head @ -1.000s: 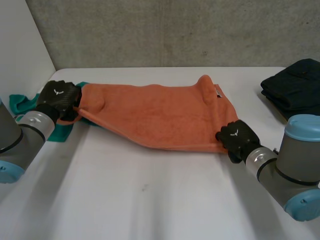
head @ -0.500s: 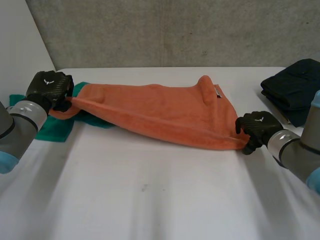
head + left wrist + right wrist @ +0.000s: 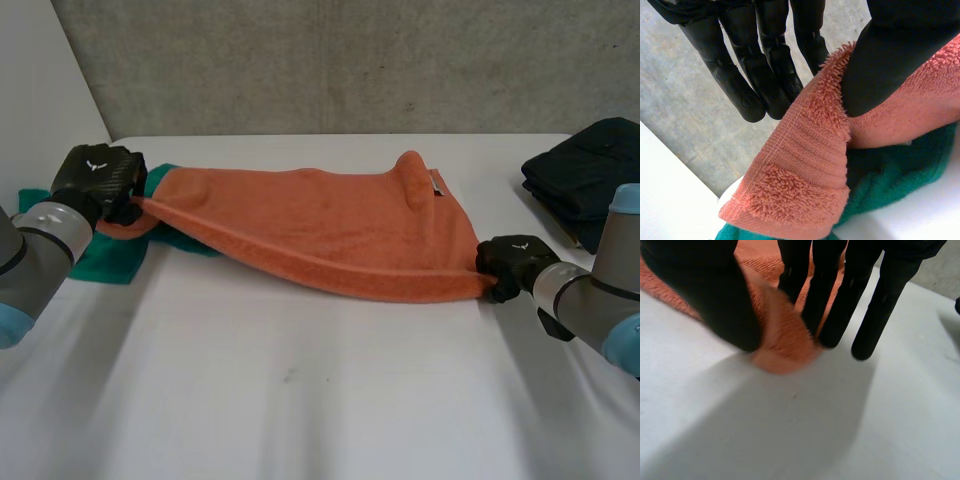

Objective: Fold the laundry.

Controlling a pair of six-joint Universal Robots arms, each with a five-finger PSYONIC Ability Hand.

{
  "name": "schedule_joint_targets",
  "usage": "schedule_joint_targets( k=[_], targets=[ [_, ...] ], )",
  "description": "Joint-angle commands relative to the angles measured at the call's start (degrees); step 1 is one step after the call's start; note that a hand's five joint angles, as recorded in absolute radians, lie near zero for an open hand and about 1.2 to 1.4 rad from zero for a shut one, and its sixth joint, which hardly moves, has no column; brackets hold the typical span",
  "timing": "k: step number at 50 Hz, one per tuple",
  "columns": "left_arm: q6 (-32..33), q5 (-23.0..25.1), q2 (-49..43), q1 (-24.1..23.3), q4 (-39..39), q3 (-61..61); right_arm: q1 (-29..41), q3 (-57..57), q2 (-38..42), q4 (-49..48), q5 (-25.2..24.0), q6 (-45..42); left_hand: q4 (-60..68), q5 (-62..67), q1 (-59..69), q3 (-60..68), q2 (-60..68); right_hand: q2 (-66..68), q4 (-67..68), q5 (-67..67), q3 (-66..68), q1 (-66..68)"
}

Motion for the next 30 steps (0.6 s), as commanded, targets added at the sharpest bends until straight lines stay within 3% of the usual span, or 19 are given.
schedule_joint_targets(
  k=[1, 6, 11, 14, 20, 24, 30],
  targets=[
    [0.6, -0.3, 1.3, 0.1, -6.8, -0.7, 0.4, 0.3, -1.3, -0.4, 1.4, -2.2, 11.3, 14.2, 12.8, 11.9, 11.4, 17.1, 17.8, 18.5, 17.7, 17.4],
    [5.1, -2.0, 6.8, -0.2, -19.3, -2.4, -1.0, 1.8, -9.9, 7.6, 1.7, -17.7, 11.3, 14.2, 12.8, 11.9, 11.4, 17.1, 17.8, 18.5, 17.7, 17.4],
    [16.2, -5.0, 13.8, 0.7, -38.7, -5.8, -5.1, 4.3, -22.8, 20.9, 2.1, -44.2, 11.3, 14.2, 12.8, 11.9, 11.4, 17.1, 17.8, 18.5, 17.7, 17.4],
    [21.6, -5.1, 15.9, 1.6, -48.0, -8.3, -6.7, 9.0, -27.5, 25.9, 2.5, -51.5, 11.3, 14.2, 12.8, 11.9, 11.4, 17.1, 17.8, 18.5, 17.7, 17.4],
    [27.6, -2.1, 15.4, 1.3, -46.1, -8.9, -6.2, 13.9, -25.8, 22.8, 1.7, -49.7, 11.3, 14.2, 12.8, 11.9, 11.4, 17.1, 17.8, 18.5, 17.7, 17.4],
    [26.1, -2.9, 9.8, -1.4, -39.3, -4.5, -4.3, 14.1, -18.9, 17.0, 2.0, -44.4, 11.3, 14.2, 12.8, 11.9, 11.4, 17.1, 17.8, 18.5, 17.7, 17.4],
    [18.9, -8.2, -0.8, -5.7, -31.9, 7.9, -1.3, 8.5, -9.8, 6.7, 4.3, -37.0, 11.3, 14.2, 12.8, 11.9, 11.4, 17.1, 17.8, 18.5, 17.7, 17.4]
  ],
)
